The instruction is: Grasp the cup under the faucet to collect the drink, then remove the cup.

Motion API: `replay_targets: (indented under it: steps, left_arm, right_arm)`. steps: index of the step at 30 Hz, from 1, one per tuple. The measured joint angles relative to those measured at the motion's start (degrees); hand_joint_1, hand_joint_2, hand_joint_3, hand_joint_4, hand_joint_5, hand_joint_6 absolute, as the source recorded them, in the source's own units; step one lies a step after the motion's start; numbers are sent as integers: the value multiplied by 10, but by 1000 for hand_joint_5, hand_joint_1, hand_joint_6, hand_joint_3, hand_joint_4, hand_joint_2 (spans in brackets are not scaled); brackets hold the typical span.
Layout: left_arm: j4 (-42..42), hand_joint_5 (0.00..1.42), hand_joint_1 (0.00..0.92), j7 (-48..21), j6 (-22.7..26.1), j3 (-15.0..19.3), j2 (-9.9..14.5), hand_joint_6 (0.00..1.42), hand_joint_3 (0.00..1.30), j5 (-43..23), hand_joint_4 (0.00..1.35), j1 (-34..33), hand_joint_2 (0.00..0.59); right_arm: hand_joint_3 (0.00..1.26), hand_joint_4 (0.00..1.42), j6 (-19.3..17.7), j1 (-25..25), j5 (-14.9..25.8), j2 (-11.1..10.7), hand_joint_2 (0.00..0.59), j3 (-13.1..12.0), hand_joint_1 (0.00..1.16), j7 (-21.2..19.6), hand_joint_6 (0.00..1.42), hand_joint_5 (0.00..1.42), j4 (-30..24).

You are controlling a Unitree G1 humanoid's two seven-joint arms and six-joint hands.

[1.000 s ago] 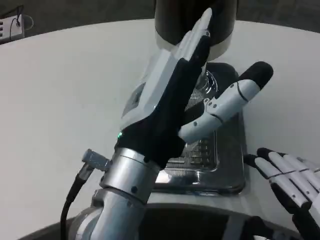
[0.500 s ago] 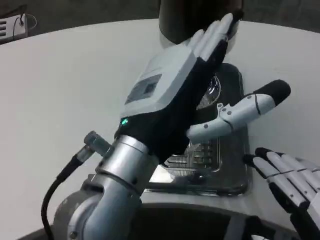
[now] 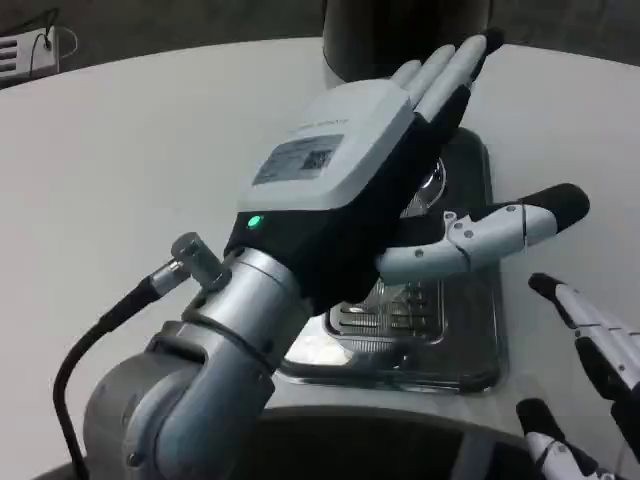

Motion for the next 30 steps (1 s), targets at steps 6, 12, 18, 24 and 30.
replay_targets:
  steps: [6,12,18,24,30]
  left_arm:
    - [0,72,0,-28,-7,7,23,51,1,0,0,-20,116]
    - [5,72,0,-47,-21,6,40,52,0,-1,0,-36,114]
    - [13,63,0,-57,-38,6,51,44,0,-2,0,-47,108]
    - [15,57,0,-65,-44,6,57,42,0,-2,0,-56,107]
    - [15,50,0,-65,-47,6,60,33,0,-2,0,-56,106]
  right_arm:
    - [34,66,28,-13,31,8,456,2,243,20,196,123,2]
    - [25,64,43,-24,46,12,432,11,270,31,187,108,10]
    - [25,64,49,-35,48,13,428,18,275,35,182,109,11]
    - [18,57,57,-50,53,13,377,25,314,36,181,101,16]
    - [5,35,76,-74,69,13,321,32,358,44,162,77,28]
